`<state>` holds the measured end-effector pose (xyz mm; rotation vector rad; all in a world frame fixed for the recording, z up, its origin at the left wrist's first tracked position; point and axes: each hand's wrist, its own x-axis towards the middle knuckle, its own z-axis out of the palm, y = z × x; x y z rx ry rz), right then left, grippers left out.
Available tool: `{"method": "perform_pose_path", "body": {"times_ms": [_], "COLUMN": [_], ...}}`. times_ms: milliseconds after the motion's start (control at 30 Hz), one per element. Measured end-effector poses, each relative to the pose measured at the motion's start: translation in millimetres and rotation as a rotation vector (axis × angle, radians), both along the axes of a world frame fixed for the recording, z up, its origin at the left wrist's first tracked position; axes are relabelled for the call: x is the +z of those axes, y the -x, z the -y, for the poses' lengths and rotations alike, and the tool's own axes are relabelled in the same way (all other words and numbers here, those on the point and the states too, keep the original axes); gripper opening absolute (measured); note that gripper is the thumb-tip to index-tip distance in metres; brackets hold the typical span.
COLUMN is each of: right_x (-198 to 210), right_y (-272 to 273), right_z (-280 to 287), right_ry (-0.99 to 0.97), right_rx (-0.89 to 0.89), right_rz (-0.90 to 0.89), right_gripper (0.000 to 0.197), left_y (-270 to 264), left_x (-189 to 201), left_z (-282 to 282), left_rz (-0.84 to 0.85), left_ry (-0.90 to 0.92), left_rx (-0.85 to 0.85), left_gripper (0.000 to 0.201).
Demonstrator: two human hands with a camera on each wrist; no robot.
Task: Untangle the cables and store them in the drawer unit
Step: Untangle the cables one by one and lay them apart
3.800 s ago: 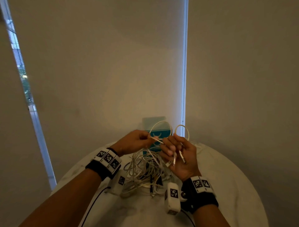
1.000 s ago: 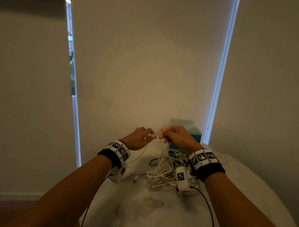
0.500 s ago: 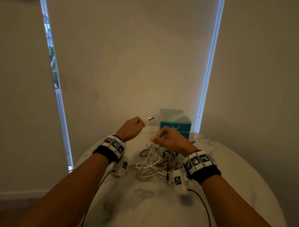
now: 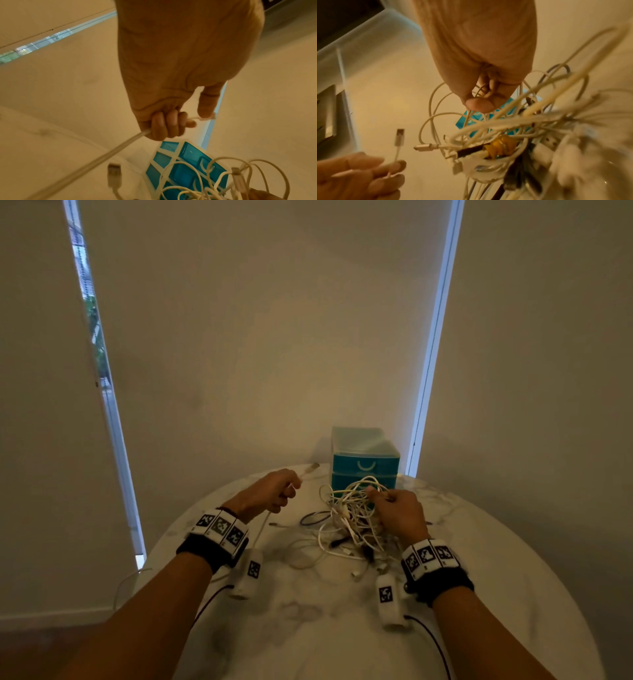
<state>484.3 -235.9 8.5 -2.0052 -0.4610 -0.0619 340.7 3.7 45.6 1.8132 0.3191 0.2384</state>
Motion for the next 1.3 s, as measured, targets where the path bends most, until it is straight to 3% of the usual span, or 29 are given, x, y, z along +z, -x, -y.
{"method": "perform_pose_path", "body": {"times_ms": [33,100,200,300,433,533,600,733,833,900,1000,1067,1167,1300], "right_x": [-5.8,-20.2,-34.3,-31.2,-22.9,-22.2,-20.6,-14.7,-11.9,-11.3,-11.5,-10.8,-2.1,12.7], "right_y": [-0.9,-2.9,-2.1,4.8,12.5,14.9,17.1,23.9,22.0,17.4,13.4,17.5,27.8,27.5], "right_z": [0.6,-1.4,-3.0,-0.3,4.1,4.8,4.9,4.7,5.1,6.0,7.4,9.3,17.9,32.2], "right_ry": [-0.062,-0.183,-0.371,-0.516,-0.65,-0.736,-0.783,-0.867,-0.92,-0.84,-0.692,-0.561,-0.387,-0.299], "right_rx": [-0.009,-0.011,-0.01,-0.012,0.017,0.043,0.046,0.078,0.087,0.061,0.097,0.179,0.267,0.317], "right_rz": [-0.033,-0.075,-0.139,-0.232,-0.324,-0.399,-0.435,-0.497,-0.519,-0.481,-0.444,-0.426,-0.383,-0.351], "right_gripper": [0.047,0.049,0.045,0.044,0.042,0.037,0.03,0.024,0.021,0.016,0.01,0.01,0.008,0.03], "left_y": [-5.4,-15.9,-27.0,-30.5,-35.0,-40.4,-43.8,-53.1,-56.6,-55.2,-54.1,-54.7,-54.1,-50.1], "left_x": [-5.7,-18.3,-34.3,-34.4,-38.2,-41.2,-42.5,-46.0,-45.9,-47.6,-54.3,-60.8,-68.7,-72.1], "left_z": [0.1,0.4,0.0,3.7,9.8,6.8,8.6,18.5,18.6,20.2,28.3,30.2,34.8,44.0], "left_rz": [-0.003,-0.064,-0.218,-0.349,-0.342,-0.252,-0.209,-0.241,-0.163,-0.059,0.137,0.242,0.337,0.45], "left_ry": [-0.035,-0.279,-0.63,-0.773,-0.871,-0.853,-0.833,-0.804,-0.787,-0.702,-0.418,-0.294,-0.182,-0.069], "left_rx": [0.047,0.111,0.051,-0.108,-0.172,-0.152,-0.224,-0.301,-0.255,-0.223,-0.102,0.02,0.072,0.049], "left_gripper": [0.023,0.02,0.03,0.039,0.02,0.022,0.021,0.036,0.022,0.01,0.004,0.003,0.008,0.013]}}
